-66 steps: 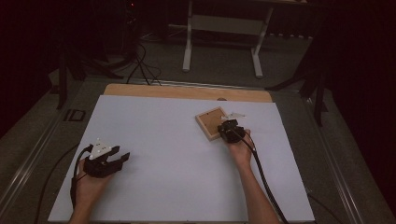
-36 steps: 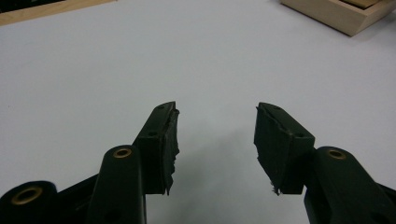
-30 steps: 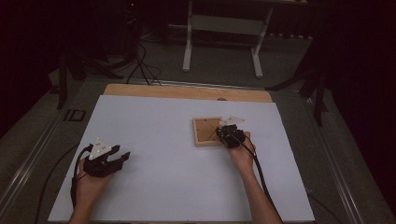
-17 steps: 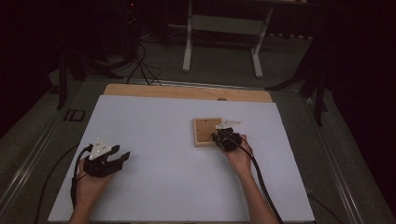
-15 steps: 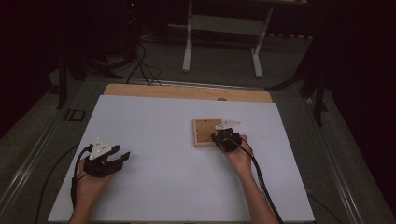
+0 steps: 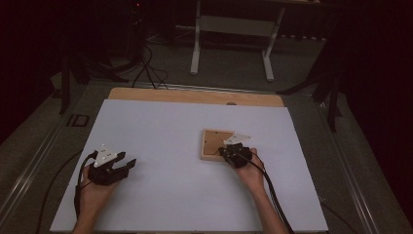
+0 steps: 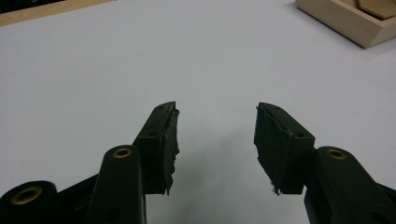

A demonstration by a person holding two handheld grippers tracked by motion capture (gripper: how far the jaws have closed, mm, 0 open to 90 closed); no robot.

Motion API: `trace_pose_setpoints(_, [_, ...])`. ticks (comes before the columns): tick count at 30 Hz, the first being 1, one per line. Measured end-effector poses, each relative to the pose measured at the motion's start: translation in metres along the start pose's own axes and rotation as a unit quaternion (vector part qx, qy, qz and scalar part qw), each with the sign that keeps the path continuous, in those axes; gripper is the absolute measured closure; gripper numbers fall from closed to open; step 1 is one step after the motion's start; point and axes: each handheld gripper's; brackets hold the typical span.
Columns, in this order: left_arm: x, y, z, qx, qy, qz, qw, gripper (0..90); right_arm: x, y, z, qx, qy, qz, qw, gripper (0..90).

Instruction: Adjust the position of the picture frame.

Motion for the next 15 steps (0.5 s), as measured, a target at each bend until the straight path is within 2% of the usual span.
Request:
trace_pose_setpoints(10, [-0.001, 0.0, 0.0, 0.001, 0.001, -0.001, 1.0, 49.3, 0.019, 0.014, 0.011, -0.001, -0.01, 0.019, 0.9998, 90.0])
trace_pose_setpoints(11, [-0.002, 0.0, 0.0, 0.0, 0.001, -0.001, 1.0, 49.3, 0.022, 0.016, 0.014, 0.002, -0.013, 0.029, 0.9995, 90.0])
trace_pose_setpoints(15, [-0.002, -0.001, 0.001, -0.005, 0.005, 0.001, 1.0, 49.3, 0.03, 0.021, 0.019, 0.007, -0.015, 0.042, 0.999, 90.0])
Point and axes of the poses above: each handheld gripper's, and its own axes: z roughly backward along the jaws, y roughly out of its underside, x roughly to its left, and after that the axes turned 12 degrees about x, right-handed
